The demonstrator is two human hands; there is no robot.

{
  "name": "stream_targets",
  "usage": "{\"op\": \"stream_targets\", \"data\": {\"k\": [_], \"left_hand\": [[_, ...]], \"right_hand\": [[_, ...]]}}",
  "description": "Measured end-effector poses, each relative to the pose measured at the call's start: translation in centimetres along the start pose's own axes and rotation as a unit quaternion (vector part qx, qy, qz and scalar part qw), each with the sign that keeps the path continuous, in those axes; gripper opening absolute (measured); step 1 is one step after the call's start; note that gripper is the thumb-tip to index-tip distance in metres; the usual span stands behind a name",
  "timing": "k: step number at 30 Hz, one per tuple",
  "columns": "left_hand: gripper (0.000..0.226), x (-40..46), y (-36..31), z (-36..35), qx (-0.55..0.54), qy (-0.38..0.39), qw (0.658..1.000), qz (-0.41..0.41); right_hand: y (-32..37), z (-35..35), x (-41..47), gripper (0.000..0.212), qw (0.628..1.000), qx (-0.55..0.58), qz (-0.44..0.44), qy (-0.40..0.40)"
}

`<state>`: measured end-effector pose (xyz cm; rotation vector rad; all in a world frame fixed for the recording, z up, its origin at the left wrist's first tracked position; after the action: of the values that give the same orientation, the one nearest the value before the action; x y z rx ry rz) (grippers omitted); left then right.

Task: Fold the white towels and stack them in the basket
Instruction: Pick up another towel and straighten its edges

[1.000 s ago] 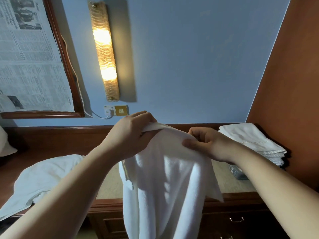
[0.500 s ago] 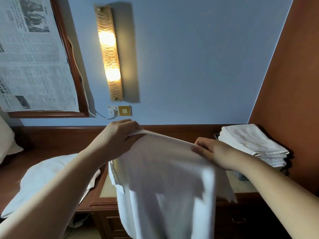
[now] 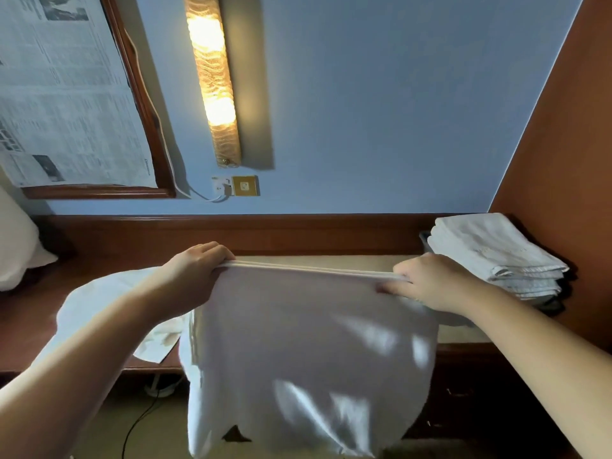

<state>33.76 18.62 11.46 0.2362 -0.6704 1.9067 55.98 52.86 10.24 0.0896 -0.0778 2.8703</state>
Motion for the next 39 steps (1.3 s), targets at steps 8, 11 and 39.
{"op": "stream_targets", "data": {"k": [8,11,39], "left_hand": [[0.046,-2.7,4.6,-3.7,0.072,-0.016,0.988,0.137],[0.028,-2.5,4.5,-5.0,0.042,-0.086,0.969,0.229],[0.058,0.9,3.6,-13.2,0.131,-0.034,0.99,-0.045]], "right_hand": [[-0.6,-2.6,0.9,0.074,0.997,0.073,-0.016,0.016],[0.4,-2.6,1.0,0.063,0.999,0.037,-0.007,-0.001],[-9.8,-11.8,5.0,0.068,0.995,-0.068,0.068,0.03]]}}
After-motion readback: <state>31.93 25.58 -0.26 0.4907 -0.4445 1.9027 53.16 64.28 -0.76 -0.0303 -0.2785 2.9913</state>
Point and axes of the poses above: each hand's wrist, its own x-axis towards the middle knuckle, its own z-axis out of the back of the hand, y = z × x, the point moved 6 cm from there along x, towards the middle knuckle, and after that the axes turned 12 degrees about -x, right-handed, at the moved point
